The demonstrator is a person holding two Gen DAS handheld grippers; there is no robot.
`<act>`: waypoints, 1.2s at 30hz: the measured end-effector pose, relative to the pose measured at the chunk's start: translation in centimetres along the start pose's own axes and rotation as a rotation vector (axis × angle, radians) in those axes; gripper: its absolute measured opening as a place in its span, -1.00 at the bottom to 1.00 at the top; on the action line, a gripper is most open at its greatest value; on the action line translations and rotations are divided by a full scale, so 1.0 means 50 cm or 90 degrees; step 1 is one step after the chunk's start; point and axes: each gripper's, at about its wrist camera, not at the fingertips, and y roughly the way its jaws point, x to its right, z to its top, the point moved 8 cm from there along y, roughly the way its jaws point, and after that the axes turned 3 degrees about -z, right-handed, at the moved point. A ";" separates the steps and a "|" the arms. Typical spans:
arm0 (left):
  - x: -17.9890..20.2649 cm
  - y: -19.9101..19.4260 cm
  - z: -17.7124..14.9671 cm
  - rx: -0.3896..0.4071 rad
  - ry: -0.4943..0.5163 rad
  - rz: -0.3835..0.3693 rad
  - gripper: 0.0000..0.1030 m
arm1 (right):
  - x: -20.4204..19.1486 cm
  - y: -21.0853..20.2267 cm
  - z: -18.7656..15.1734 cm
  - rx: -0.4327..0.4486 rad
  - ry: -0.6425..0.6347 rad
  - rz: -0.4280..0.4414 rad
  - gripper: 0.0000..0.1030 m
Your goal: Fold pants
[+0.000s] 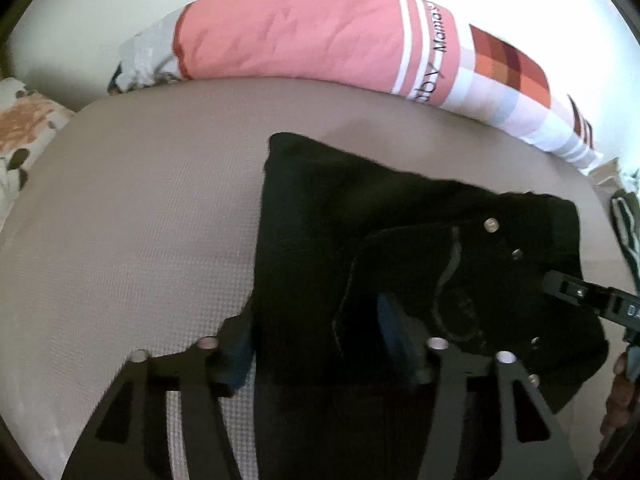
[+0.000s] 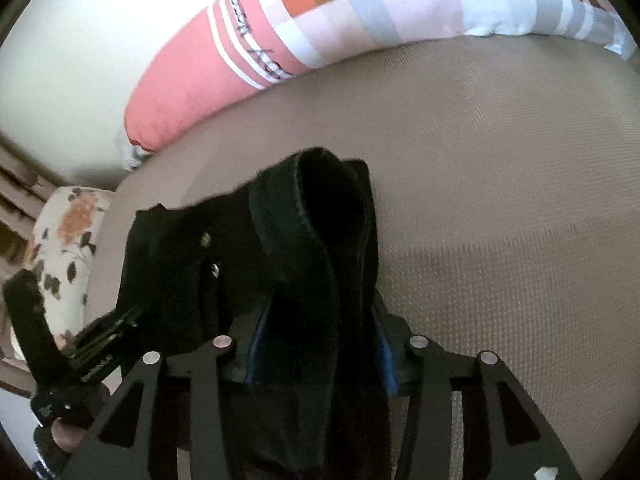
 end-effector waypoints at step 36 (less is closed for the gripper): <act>0.065 -0.262 -0.257 0.110 0.031 0.113 0.36 | -0.081 -0.220 -0.265 0.151 -0.150 -0.138 0.26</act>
